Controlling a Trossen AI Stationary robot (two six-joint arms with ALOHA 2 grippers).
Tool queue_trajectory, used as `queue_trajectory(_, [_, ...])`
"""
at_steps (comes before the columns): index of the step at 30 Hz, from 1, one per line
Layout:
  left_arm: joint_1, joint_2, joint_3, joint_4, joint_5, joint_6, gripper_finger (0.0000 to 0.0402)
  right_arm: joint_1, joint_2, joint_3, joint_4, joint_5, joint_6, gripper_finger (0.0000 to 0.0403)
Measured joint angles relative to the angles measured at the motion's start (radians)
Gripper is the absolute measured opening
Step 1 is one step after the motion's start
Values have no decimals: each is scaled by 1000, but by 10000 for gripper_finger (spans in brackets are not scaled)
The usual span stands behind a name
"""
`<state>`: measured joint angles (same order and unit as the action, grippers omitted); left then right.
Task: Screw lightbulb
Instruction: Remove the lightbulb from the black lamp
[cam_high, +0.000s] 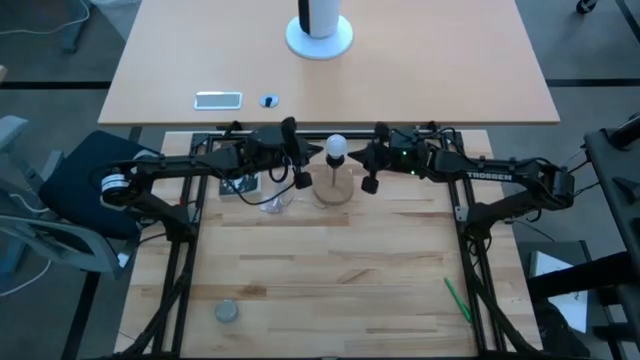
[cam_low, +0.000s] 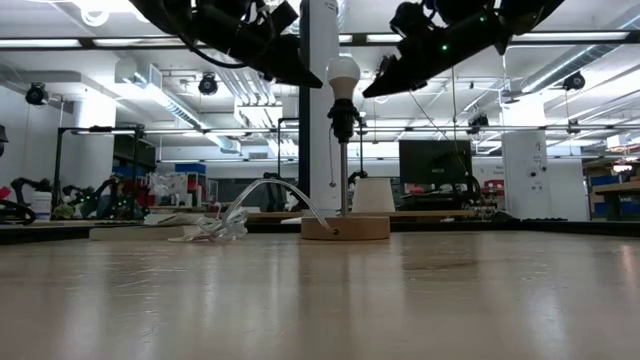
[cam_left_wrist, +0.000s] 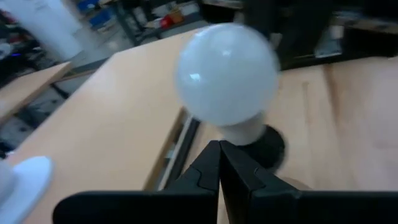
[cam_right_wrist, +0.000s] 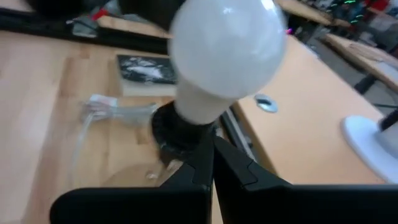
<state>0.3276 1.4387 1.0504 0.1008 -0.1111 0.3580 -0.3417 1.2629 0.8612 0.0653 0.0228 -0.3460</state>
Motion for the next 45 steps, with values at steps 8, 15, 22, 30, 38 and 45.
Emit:
queue_trajectory(8, [1, 21, 0, 84, 12, 45, 0, 4, 4, 0, 87, -70, 5, 0])
queue_trajectory(15, [1, 21, 0, 76, 79, 48, 0, 1, 4, -1, 98, 21, 17, 0])
queue_trajectory(22, [0, 20, 0, 76, 118, 48, 0, 0, 4, -1, 97, 42, 38, 0])
queue_trajectory(30, [0, 11, 0, 44, 106, 45, 0, 1, -2, -3, 5, 144, 38, 0])
queue_trajectory(38, [9, 2, 0, 62, -37, 46, 0, 3, -46, -5, -45, 118, 38, 0])
queue_trajectory(45, [9, 14, 0, 113, 49, 63, 0, 4, -49, -5, 80, -26, 25, 0])
